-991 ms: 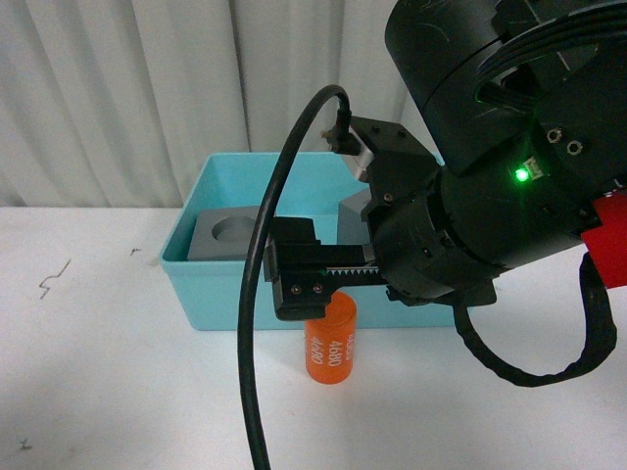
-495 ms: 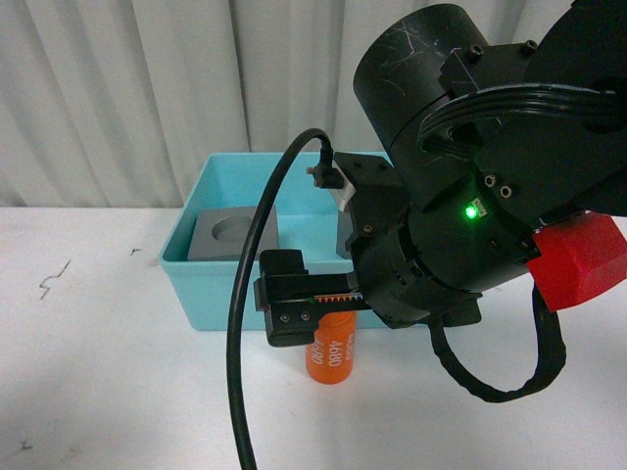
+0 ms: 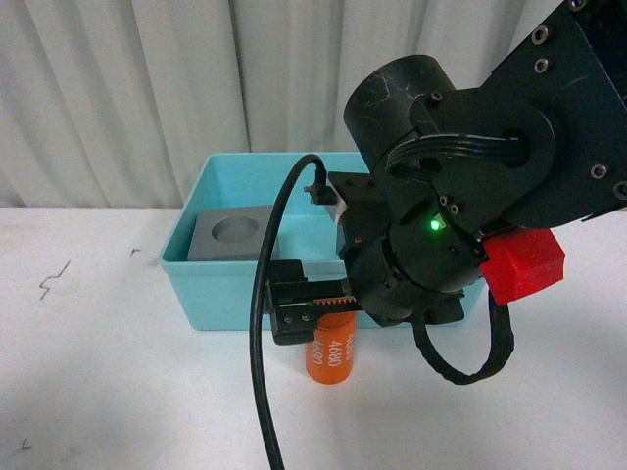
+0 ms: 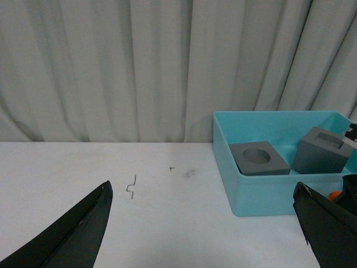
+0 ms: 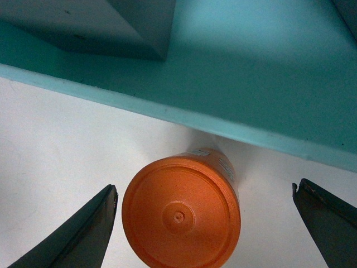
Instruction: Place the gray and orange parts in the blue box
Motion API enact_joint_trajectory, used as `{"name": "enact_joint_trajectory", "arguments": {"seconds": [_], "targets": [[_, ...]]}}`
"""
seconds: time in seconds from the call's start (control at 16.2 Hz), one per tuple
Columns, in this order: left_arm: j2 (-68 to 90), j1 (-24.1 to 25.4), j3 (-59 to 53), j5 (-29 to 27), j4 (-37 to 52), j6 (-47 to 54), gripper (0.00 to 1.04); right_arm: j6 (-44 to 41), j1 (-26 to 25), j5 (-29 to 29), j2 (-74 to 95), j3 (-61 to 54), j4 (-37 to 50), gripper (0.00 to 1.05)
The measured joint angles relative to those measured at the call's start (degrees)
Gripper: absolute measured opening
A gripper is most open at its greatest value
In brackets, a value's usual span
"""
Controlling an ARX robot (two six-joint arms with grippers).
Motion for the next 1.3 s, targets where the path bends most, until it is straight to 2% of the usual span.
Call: {"name": "enact_joint_trajectory", "arguments": {"seconds": [0.12,0.56,0.68,0.8,0.93,1.3], "targets": [[0.0,0.0,0.0,0.0,0.0,0.0,0.98,0.0,0.1,0.0,0.0,0.0,0.0,0.97],[0.0,0.0,0.0,0.0,0.0,0.0,0.98,-0.5,0.5,0.0,0.0,0.0,0.2,0.79],[0.0,0.0,0.0,0.0,0.0,0.0,0.98,-0.7,0.4,0.0,-0.1,0.0,0.2,0.7],[0.0,0.0,0.0,0.0,0.0,0.0,0.98,-1.1,0.8,0.2,-1.0,-0.7,0.4,0.51],[0.0,0.0,0.0,0.0,0.0,0.0,0.98,-1.4,1.4,0.1,-2.8,-1.9,0.7,0.48],[0.0,0.0,0.0,0.0,0.0,0.0,0.98,-4.5,4.9,-2.1,-12.7,-4.9,-0.3,0.47]]}}
